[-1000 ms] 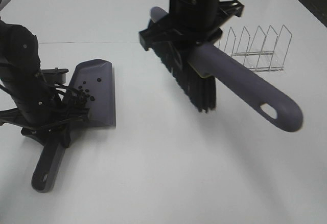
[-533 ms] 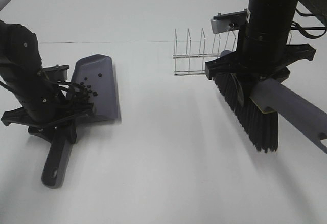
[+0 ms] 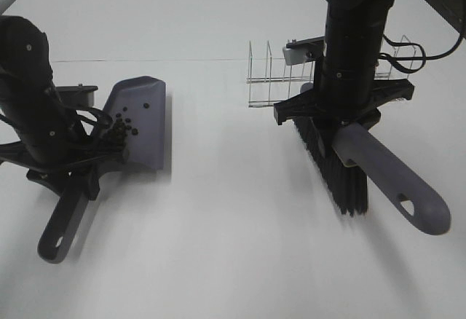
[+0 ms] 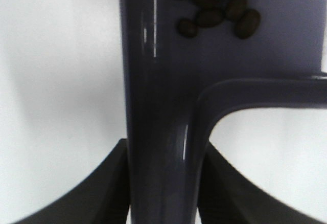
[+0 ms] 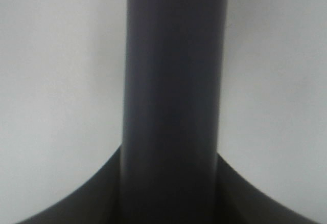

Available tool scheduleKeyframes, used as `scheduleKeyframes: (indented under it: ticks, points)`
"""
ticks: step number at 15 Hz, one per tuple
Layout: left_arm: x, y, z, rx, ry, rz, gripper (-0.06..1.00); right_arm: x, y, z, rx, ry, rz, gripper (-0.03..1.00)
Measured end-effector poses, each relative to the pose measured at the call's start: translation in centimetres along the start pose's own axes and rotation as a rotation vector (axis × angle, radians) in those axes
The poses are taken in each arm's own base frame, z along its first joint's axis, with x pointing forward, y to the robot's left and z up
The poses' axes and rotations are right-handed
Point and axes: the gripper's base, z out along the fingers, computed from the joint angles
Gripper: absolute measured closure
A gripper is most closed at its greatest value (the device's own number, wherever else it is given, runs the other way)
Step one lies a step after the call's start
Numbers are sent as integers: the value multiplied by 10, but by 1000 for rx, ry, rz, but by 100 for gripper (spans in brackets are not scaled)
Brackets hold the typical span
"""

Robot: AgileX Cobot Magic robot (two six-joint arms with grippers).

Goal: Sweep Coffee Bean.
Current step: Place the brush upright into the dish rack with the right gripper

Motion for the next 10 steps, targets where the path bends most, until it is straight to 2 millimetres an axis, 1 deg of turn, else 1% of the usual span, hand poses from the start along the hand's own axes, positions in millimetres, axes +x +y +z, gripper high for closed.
scheduleKeyframes:
  ticks: [1,3,5,6,8,10]
  points:
    - [-2,-1,-8,-5,-6,10,61,-11,2,0,5,-12,-2,71]
    - [-4,-1,-14,-13,4,17,61,-35,5,-1,38,-37,-10,71]
    - [-5,-2,-18,-15,12,18,61,-57,-3,5,35,-47,27,71]
    - [-5,-2,-18,-15,11,17,61,-63,-8,7,29,-49,45,71]
    - [-6,-2,-19,-14,9,18,61,-78,-30,14,-28,-35,98,70]
    - [-6,-2,-19,-14,9,13,61,-80,-35,15,-62,-18,92,70]
